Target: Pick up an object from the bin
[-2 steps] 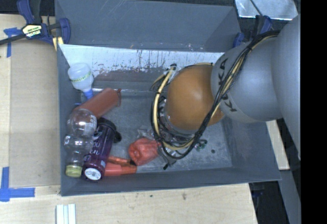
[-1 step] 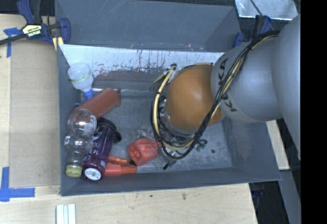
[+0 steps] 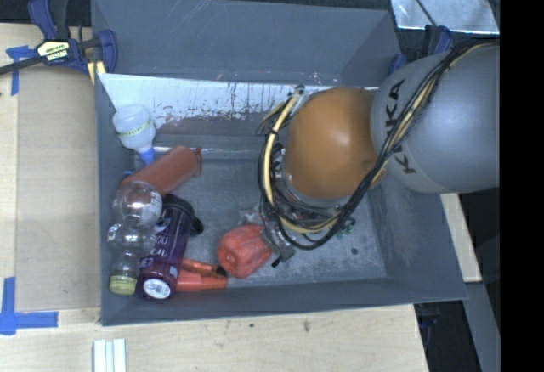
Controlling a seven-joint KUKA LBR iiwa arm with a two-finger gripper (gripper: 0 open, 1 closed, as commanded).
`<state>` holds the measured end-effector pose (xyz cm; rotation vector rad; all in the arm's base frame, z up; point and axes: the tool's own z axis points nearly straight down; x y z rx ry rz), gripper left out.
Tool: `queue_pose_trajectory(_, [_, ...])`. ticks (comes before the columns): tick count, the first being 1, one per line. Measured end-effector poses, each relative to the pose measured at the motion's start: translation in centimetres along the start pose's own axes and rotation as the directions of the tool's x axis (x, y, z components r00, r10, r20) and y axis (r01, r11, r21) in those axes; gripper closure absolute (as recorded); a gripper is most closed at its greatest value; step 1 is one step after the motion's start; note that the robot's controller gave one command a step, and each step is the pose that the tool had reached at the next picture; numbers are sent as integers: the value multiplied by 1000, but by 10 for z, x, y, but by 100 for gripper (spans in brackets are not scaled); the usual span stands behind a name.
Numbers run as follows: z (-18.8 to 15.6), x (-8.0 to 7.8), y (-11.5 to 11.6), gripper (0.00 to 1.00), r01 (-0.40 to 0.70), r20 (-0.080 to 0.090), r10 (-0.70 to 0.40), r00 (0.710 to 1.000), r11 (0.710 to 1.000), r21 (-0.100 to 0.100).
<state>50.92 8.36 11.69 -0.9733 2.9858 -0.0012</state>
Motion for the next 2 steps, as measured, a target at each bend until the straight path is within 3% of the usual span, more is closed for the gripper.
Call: queue_pose_trajectory(2, [-100,5,-3,100,16,-1,-16,1000,1000,-2])
